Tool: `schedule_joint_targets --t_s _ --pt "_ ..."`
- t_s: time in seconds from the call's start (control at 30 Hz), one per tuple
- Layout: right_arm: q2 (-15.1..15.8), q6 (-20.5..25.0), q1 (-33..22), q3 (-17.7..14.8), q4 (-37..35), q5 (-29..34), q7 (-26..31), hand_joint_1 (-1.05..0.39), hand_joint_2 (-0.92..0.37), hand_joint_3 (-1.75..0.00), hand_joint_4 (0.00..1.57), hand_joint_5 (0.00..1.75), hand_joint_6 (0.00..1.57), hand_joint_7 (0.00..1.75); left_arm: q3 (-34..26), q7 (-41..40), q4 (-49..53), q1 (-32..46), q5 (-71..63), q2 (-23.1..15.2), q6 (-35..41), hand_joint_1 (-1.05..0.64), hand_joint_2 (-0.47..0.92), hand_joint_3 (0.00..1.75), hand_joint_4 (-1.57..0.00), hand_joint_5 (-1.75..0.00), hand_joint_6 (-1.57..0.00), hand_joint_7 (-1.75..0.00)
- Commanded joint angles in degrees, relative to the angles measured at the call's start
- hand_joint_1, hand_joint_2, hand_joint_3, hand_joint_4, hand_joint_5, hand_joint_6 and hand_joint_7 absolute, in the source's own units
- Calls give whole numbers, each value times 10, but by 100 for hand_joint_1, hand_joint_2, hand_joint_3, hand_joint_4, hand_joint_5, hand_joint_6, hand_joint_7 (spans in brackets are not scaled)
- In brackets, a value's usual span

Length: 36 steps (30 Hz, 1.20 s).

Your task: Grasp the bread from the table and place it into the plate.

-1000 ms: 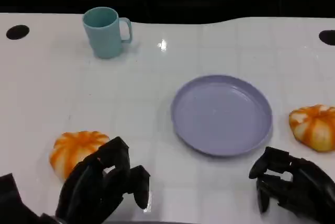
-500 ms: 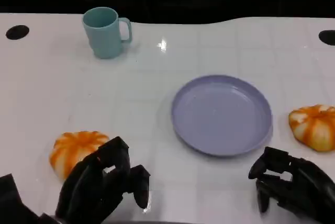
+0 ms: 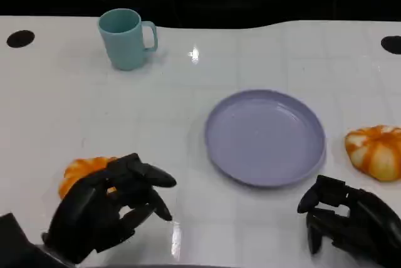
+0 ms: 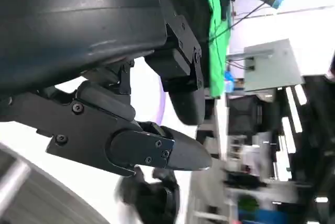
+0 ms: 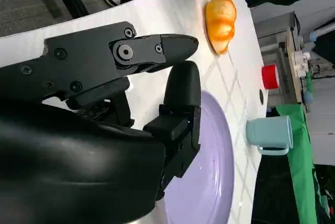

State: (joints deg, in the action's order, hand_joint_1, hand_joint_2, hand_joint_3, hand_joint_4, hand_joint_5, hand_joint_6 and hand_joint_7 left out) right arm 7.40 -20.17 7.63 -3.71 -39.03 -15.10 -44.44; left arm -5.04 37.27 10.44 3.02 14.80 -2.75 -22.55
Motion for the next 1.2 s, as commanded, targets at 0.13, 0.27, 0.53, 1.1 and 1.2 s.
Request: schedule_joint_targets --t_s 0.13,0.27,0.53,1.1,1.2 --pt "6 17 -13 -3 6 -3 1 -52 -92 -23 66 175 70 132 8 -50 -42 -7 -99 -73 -33 -68 92 22 -40 -93 -57 -31" --pt "6 17 -14 -2 8 -2 2 -51 -92 -23 66 175 70 132 15 -73 -66 -6 -150 -106 -38 -66 92 19 -34 -89 -53 -26" --pt "7 21 -14 -1 11 1 4 -53 -92 -22 67 175 70 132 18 -144 -158 7 -325 -183 -18 -61 92 9 -19 -70 -47 -8" --pt "7 15 -12 -1 9 1 1 -52 -92 -24 66 175 70 132 60 -208 -292 21 -620 -248 73 -49 87 0 -22 -8 -30 0" --pt "8 20 -15 0 14 5 8 -52 -92 -24 66 175 70 132 86 -196 -296 8 -672 -254 104 -47 84 0 -18 -6 -27 0"
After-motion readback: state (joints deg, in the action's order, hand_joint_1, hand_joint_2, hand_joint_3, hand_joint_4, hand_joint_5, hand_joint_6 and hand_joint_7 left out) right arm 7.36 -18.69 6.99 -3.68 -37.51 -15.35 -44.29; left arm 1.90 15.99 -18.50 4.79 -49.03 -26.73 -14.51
